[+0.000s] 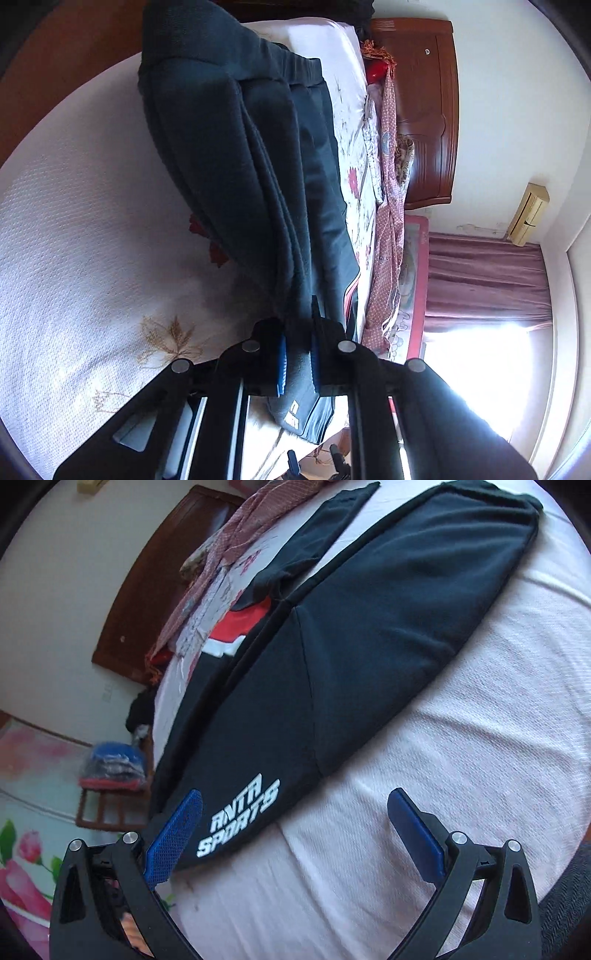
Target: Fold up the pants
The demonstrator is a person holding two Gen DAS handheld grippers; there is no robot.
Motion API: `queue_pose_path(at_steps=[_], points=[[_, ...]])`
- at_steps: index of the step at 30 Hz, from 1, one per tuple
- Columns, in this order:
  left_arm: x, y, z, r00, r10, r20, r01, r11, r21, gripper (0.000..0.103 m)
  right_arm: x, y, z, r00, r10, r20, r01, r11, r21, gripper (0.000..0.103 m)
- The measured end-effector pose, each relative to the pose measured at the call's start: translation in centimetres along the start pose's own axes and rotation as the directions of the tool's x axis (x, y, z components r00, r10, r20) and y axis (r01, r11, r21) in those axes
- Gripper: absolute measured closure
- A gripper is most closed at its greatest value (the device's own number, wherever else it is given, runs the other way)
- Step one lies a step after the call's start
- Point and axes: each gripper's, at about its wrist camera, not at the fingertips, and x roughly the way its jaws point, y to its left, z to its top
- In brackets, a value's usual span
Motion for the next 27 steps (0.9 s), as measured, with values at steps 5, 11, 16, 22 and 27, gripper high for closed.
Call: queue_pose_path(at_steps=[5,11,16,22,27], points=[[-0.5,-0.1,-0.6,1.000,0.001,-0.002,-0.001,1.000,0.010,0.094,0.9,-0.9,0.9,0.995,0.092,0.031,-0.095,0.989,0.114,0.003],[-0.2,0.0,-1.0,1.000,-0.006,0.003,0.005,0.999,0.040,0.094,1.9,0.1,1.8,0.996,0.043,0.073,-0.050,0.994,0.096,0.007],[-0.8,-0.2,-1.6,0.998,-0.048,0.038,0.044,0.995,0.094,0.094,3.2,0.5,2.7,1.000,-0.001,0.023,0.000,1.000,0.026,0.094],[-3.0,-1.3,-2.9,0.993,-0.094,0.067,0.083,0.985,0.152,0.095,0.1,1.2,3.2,0.997,0.075,0.001,-0.075,0.994,-0.083,0.095],[-6.7,-1.7,-5.5,0.993,-0.086,0.075,0.071,0.981,0.183,0.095,-2.8,1.4,2.3,0.992,0.113,-0.059,-0.120,0.982,-0.145,0.095]])
